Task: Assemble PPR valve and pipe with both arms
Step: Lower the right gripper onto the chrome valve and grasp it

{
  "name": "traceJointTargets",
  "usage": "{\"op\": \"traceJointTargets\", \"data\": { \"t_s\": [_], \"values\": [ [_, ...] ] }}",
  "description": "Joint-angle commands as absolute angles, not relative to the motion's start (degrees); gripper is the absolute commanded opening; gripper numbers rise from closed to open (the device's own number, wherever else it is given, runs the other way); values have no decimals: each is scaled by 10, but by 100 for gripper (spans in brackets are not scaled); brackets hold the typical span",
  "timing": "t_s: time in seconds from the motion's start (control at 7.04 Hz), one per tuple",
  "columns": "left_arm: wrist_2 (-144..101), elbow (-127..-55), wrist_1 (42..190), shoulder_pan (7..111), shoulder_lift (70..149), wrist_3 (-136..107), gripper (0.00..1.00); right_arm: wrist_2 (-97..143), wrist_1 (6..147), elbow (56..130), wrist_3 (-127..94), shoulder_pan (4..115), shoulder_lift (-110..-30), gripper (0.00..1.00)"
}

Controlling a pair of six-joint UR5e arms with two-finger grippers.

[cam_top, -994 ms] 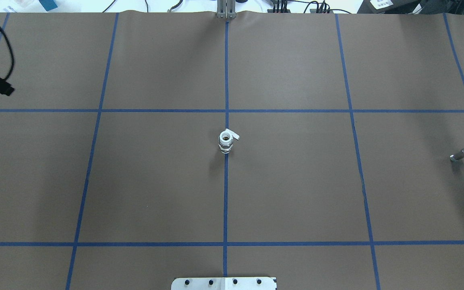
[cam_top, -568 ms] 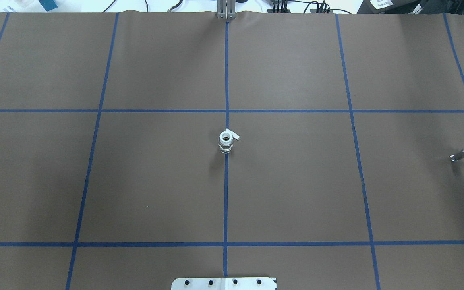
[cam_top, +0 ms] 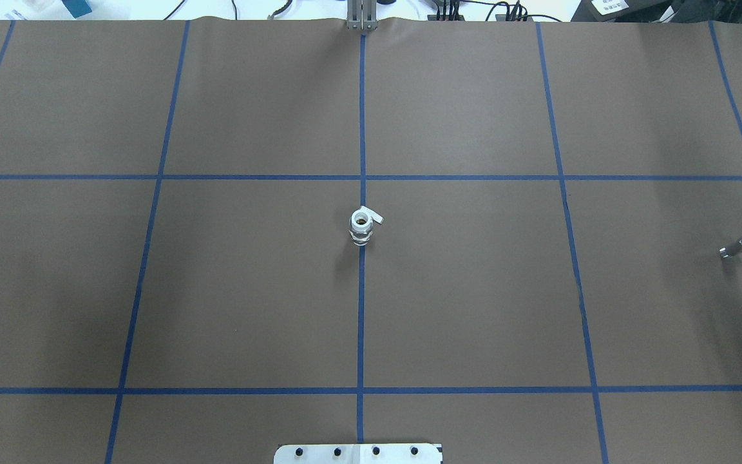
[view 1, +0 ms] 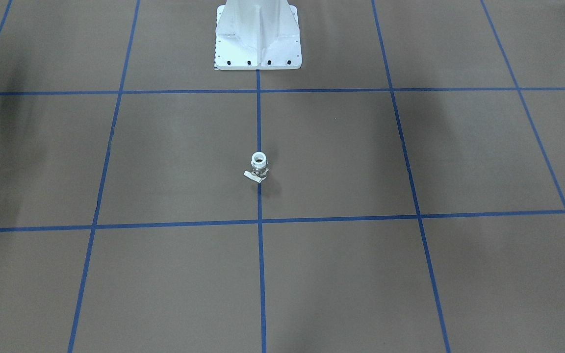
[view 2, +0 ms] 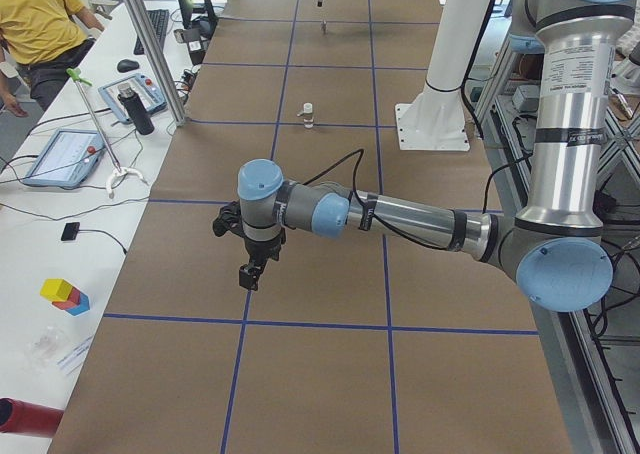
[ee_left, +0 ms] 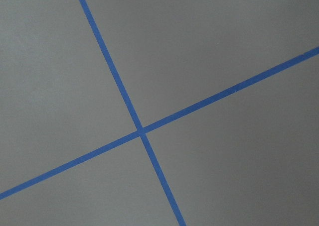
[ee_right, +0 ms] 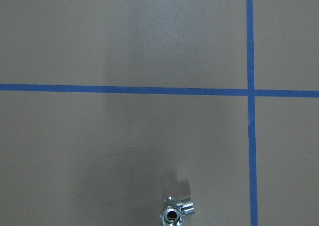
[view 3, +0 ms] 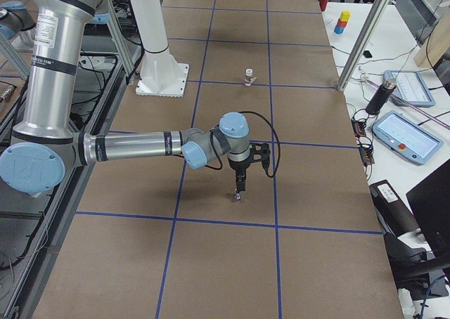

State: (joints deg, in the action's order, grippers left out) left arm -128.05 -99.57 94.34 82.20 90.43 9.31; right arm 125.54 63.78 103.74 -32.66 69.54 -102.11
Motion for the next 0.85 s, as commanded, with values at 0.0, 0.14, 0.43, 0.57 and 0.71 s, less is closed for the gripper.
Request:
{"op": "traceJointTargets", "data": {
  "t_s": [0.0,0.14,0.43,0.57,0.71],
  "values": [
    [-1282,-998,944,823,897,93,100,1233,543,984,-364,664,-1023,89],
    [-1282,-999,945,824,896,93,100,1233,538,983,-376,651,-1020,81],
    [-1282,-999,944,824,896,93,100,1225,538,982,-376,633,-1020,78],
    [-1282,-999,944,824,896,93,100,1216,538,971,-376,624,-1017,76],
    [-1282,-999,944,823,896,93,100,1212,538,962,-374,618,-1016,75]
  ]
}}
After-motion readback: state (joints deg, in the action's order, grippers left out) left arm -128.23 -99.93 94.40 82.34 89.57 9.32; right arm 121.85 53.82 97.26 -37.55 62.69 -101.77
